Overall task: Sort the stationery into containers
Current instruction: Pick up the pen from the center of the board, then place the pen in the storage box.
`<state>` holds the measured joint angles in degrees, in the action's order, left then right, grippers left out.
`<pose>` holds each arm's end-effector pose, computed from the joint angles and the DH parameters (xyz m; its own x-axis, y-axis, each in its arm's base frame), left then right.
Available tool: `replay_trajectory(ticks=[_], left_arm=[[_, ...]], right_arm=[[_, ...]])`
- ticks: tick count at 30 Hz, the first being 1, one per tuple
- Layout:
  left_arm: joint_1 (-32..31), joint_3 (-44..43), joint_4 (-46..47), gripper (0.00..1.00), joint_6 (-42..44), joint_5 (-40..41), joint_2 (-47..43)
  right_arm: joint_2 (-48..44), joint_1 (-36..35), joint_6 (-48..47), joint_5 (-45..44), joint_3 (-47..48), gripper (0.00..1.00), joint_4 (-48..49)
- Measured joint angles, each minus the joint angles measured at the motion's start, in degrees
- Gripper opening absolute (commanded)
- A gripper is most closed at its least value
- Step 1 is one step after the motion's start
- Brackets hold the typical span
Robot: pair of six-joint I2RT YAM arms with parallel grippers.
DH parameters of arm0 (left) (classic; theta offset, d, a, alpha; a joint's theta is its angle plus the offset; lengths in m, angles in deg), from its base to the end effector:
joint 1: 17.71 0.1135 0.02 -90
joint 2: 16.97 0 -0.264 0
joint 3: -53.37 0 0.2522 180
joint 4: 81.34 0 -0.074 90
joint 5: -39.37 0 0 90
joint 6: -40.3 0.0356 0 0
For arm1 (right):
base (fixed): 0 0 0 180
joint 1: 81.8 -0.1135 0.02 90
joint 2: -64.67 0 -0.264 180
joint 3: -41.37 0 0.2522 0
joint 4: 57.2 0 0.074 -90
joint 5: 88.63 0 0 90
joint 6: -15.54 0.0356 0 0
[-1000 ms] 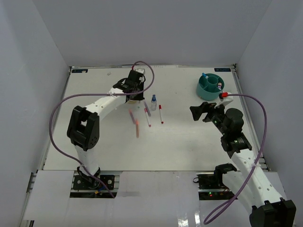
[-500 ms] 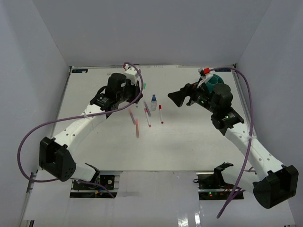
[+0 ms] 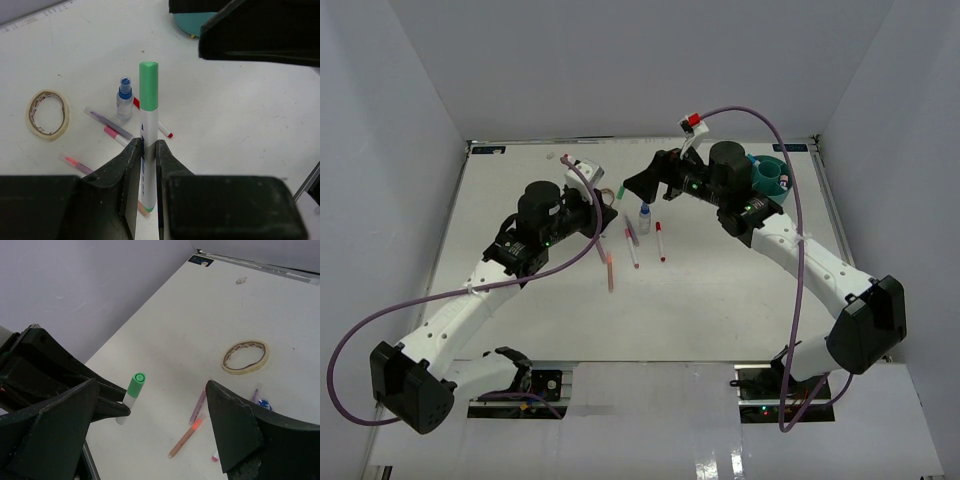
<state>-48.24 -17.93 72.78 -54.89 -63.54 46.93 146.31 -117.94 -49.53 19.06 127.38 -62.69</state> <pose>0.2174 -0.1374 0.3486 -0.3332 0.0941 -0.9381 0.6502 0.7435 -0.1563 0.2690 0.2098 0.3918 -0.3546 0.2383 -0.9041 -0.7254 0.5401 0.4268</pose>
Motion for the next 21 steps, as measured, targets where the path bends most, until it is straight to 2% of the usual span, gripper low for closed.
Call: replay_trajectory(ticks=[5,14,19,21], left_arm=[[0.0,0.7,1.7,0.2,0.1,-0.5,-0.6],[0.0,2.1,3.4,0.2,0.0,-0.6,-0.9],[0.0,2.9,3.7,0.2,0.0,-0.5,-1.9],[0.0,2.9,3.8,0.2,0.0,-0.3,-2.2]], right_arm=[[2.8,-1.7,0.9,0.2,1.2,0.91,0.3],[6.8,-4.0,1.9,1.8,1.7,0.8,1.3],[8.1,-4.5,2.4,2.7,1.7,0.66,2.1],[8.1,-4.5,2.6,3.1,1.7,0.57,2.5]])
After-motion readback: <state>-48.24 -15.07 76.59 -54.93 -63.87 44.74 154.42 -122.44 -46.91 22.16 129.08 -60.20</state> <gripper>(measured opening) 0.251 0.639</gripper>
